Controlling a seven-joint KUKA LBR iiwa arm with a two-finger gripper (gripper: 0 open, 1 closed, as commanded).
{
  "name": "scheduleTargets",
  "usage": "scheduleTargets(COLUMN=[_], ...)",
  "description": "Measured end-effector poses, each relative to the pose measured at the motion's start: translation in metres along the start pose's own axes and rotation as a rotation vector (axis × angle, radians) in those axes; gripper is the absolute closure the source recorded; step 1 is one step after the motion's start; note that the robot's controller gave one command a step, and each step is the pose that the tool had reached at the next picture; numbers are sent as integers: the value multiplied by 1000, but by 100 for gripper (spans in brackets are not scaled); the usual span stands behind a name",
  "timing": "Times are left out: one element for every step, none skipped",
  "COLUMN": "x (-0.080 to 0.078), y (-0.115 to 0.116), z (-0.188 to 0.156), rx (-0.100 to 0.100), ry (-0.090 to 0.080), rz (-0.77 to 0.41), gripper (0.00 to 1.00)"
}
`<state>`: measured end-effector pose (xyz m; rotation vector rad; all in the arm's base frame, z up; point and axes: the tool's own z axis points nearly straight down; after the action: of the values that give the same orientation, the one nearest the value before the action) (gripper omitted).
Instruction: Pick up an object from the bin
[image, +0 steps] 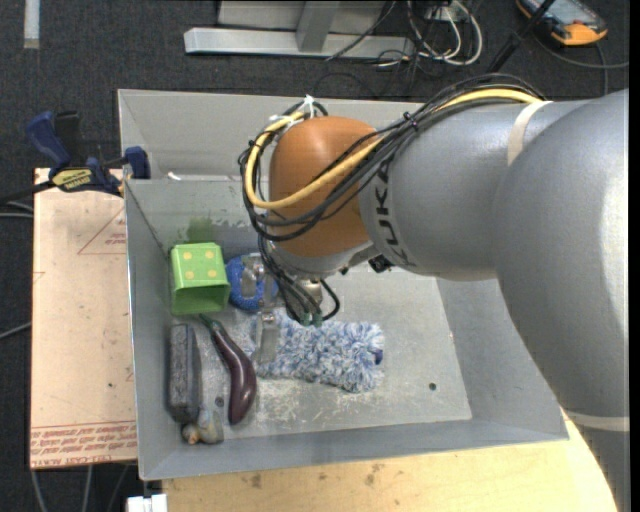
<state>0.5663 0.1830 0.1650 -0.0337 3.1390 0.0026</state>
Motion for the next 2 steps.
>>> scheduleTargets(x=[0, -4], y=[0, -101], z=[0, 92], rx=[0, -2], ry=[0, -2], rz=[0, 86], gripper=[0, 100])
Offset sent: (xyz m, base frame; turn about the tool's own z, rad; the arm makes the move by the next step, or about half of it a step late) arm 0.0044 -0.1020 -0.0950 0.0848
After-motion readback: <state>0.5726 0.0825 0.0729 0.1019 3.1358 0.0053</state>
